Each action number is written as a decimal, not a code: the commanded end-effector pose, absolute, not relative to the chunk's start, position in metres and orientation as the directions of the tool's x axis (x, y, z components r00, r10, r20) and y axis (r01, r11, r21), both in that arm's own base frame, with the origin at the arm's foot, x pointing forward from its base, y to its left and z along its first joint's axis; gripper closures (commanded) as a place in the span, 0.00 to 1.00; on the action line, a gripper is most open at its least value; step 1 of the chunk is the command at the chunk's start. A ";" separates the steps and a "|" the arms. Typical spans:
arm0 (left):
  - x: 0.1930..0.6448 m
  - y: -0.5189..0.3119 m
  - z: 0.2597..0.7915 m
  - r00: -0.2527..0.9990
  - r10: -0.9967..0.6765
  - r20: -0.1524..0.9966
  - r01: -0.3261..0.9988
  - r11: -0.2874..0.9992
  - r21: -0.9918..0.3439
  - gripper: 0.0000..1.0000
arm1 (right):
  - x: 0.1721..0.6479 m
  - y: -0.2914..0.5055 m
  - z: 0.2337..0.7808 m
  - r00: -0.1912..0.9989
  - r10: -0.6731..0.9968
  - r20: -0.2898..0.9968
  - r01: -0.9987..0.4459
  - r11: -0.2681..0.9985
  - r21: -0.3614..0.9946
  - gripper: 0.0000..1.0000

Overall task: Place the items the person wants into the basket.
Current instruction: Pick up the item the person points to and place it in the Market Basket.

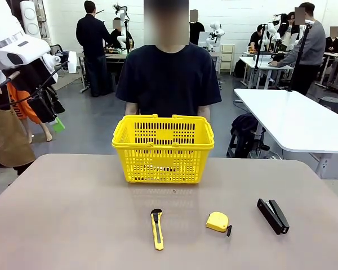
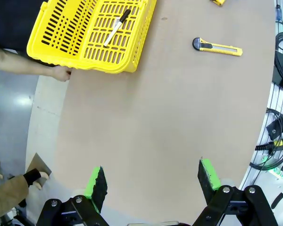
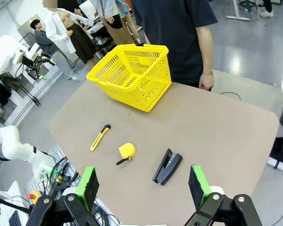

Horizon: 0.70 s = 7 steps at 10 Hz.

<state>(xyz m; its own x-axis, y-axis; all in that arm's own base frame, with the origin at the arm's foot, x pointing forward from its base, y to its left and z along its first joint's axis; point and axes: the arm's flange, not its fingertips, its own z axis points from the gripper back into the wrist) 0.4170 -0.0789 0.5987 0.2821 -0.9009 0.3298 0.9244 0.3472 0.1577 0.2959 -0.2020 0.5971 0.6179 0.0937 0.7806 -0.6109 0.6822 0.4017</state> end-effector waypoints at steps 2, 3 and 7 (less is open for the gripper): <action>0.417 -0.079 0.599 0.282 -0.901 0.330 0.924 0.347 0.158 0.00 | 0.298 -0.202 0.597 0.596 0.091 0.798 -0.631 0.668 0.394 0.00; 0.402 -0.049 0.621 0.226 -0.874 0.430 0.938 0.314 0.145 0.00 | 0.298 -0.202 0.597 0.596 0.091 0.798 -0.631 0.668 0.394 0.00; 0.320 0.089 0.677 0.154 -0.704 0.693 0.939 0.323 0.119 0.00 | 0.298 -0.202 0.597 0.596 0.091 0.798 -0.631 0.668 0.394 0.00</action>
